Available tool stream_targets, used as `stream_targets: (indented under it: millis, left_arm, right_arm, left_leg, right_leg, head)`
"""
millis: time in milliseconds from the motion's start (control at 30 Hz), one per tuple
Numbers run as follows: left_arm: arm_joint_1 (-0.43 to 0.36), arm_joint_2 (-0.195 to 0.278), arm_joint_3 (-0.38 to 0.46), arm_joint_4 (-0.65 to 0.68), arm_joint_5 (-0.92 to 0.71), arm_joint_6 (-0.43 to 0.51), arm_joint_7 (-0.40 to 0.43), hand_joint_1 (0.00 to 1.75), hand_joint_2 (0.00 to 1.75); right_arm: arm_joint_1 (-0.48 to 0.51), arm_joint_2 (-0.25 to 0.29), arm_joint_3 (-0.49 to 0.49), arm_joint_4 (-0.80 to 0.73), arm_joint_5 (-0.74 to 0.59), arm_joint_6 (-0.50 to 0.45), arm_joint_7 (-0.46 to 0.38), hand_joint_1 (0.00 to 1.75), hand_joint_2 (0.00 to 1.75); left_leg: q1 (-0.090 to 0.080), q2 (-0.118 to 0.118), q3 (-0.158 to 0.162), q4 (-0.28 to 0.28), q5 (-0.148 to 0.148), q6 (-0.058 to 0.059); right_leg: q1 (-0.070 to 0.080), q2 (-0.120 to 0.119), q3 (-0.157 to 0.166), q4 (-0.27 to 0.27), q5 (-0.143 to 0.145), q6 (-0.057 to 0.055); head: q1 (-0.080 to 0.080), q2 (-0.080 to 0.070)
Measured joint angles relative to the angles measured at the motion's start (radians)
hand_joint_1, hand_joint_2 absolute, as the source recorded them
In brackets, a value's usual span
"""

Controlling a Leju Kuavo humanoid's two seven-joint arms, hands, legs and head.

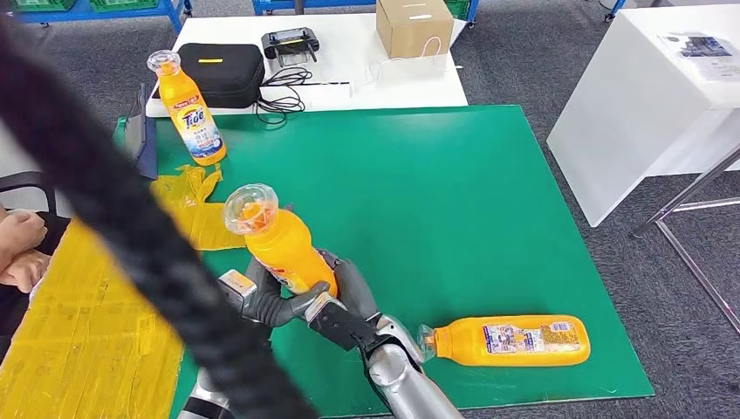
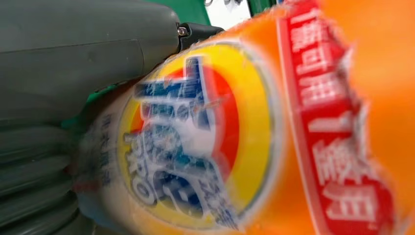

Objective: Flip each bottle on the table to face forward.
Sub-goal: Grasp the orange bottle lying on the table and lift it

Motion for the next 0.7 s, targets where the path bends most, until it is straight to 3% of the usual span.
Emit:
stream_targets:
  millis: [233, 700]
  left_arm:
    - [0.011, 0.01, 0.033, 0.018, 0.024, -0.003, -0.006, 0.0, 1.75]
    - [0.026, 0.017, 0.05, 0.028, 0.049, -0.004, -0.009, 0.0, 1.75]
  right_arm:
    - [-0.05, -0.008, 0.073, 0.114, 0.03, -0.018, 0.014, 1.59, 1.75]
    - [-0.077, -0.014, 0.103, 0.19, 0.05, -0.042, 0.019, 1.57, 1.75]
  left_leg:
    - [0.0, 0.003, 0.0, 0.0, 0.0, 0.0]
    - [0.0, 0.004, 0.0, 0.0, 0.0, 0.0]
  right_leg:
    - [0.0, 0.001, -0.001, 0.0, 0.0, 0.0]
    - [0.0, 0.003, -0.002, 0.0, 0.0, 0.0]
  head:
    - [0.0, 0.0]
    - [0.0, 0.0]
